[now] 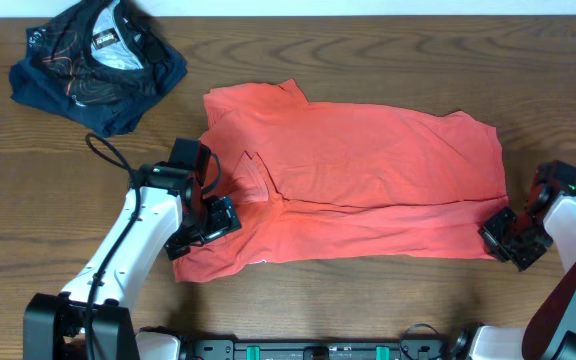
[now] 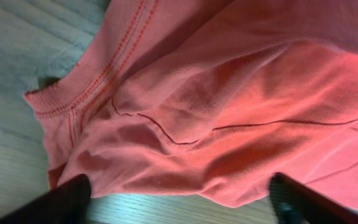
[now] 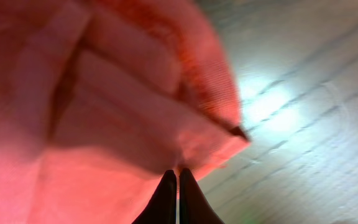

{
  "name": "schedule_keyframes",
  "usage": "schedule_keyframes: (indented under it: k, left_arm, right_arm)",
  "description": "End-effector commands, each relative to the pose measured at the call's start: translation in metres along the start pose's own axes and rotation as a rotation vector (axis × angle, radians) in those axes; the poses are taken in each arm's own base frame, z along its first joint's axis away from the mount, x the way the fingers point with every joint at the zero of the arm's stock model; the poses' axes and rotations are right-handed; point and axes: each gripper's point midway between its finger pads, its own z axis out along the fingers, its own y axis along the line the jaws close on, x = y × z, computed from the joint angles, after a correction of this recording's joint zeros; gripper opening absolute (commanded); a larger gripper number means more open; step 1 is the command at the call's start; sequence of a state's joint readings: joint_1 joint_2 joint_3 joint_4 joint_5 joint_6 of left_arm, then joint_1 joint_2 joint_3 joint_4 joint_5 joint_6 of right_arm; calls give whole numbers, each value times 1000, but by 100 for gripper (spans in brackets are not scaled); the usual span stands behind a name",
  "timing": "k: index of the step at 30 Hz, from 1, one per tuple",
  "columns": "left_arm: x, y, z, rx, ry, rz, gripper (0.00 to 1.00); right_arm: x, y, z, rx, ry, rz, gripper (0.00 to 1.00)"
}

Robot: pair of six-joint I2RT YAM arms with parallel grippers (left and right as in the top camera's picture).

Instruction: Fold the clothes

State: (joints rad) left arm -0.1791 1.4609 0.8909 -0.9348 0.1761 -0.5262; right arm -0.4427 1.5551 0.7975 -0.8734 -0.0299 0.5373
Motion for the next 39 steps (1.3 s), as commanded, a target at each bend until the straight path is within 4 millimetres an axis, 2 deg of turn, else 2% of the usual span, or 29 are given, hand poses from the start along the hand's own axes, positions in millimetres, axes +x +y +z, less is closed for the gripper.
schedule_keyframes:
  k: [1,11,14,19,21,26,29,34,39]
  left_arm:
    - [-4,1,-1,-7,-12,-1,98]
    - [-9,-3,-1,9,-36,2,98]
    - [-10,-3,-1,12,-40,3,98]
    - [-11,-3,-1,11,-41,3,98]
    - [-10,-3,-1,11,-40,3,98]
    - [-11,-3,-1,12,-41,3,98]
    - [-11,-4,-1,13,-43,3,98]
    - [-12,-4,-1,16,-47,4,98]
    - [-12,-4,-1,16,-47,4,98]
  right_arm:
    - [-4,-15,3,42,-16,55,3]
    - [-10,-19,3,31,-26,85,2]
    - [-7,-5,3,-41,-1,73,2]
    - [6,30,-3,-247,86,16,1]
    - [5,33,-4,-262,84,14,1]
    - [3,26,-1,-219,64,-2,2]
    - [1,10,6,-137,37,7,3]
    - [8,1,20,-109,35,25,4]
    - [4,-14,25,-31,0,69,3]
